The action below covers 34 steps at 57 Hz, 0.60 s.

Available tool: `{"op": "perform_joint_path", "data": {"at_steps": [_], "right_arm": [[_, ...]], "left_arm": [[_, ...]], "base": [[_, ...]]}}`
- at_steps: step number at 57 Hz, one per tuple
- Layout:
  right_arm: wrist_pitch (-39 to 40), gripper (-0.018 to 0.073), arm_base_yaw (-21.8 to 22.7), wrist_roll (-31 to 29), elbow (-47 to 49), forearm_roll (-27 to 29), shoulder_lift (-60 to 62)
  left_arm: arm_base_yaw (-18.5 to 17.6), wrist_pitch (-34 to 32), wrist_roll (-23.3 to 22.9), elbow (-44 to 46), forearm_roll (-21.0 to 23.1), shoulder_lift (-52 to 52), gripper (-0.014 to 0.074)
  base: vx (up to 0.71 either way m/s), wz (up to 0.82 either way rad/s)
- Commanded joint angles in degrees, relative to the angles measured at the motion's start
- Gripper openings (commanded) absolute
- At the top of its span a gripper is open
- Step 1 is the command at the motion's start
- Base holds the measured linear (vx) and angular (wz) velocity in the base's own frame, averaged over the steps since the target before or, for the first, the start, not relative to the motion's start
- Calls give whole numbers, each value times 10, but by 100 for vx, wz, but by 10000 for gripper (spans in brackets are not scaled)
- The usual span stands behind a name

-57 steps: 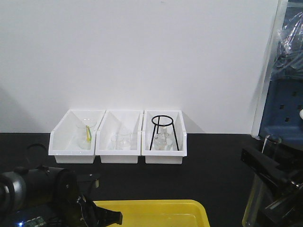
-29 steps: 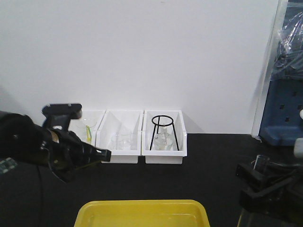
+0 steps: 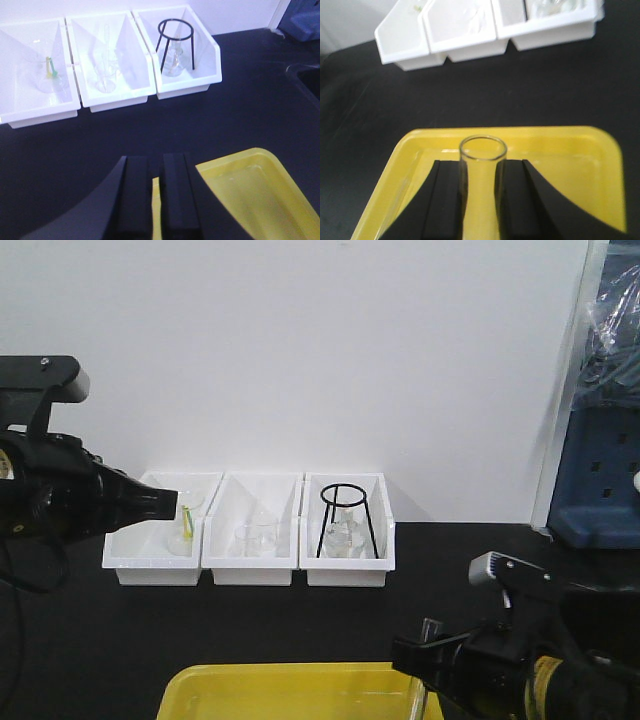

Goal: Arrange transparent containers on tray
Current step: 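Lower the right gripper's tube into the yellow tray and open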

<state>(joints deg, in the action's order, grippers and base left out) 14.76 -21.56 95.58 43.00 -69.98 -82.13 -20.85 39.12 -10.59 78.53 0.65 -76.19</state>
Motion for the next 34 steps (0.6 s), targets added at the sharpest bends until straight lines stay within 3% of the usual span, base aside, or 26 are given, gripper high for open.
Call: {"op": "perform_joint_path", "data": {"at_steps": [1,9,12,19,34], "right_arm": [[62,-13,3,98,35,-100,-23],[127,-13,4,264,95,-281,-93],[157,-11,4,264,122,-314,-119],[182,-11,4,263,158,-312,-160],[98,-11,4,263,181,-301,-220]], "left_arm": [[-3,-35,-3,18,0,16,217],[-3,-34,-3,18,0,16,219],[-3,-34,-3,18,1,16,219],[-3,-31,-3,18,5,16,219],[-3,-16,-3,18,4,16,219]], "base": [[0,0],[0,0],[0,0],[0,0],[0,0]]}}
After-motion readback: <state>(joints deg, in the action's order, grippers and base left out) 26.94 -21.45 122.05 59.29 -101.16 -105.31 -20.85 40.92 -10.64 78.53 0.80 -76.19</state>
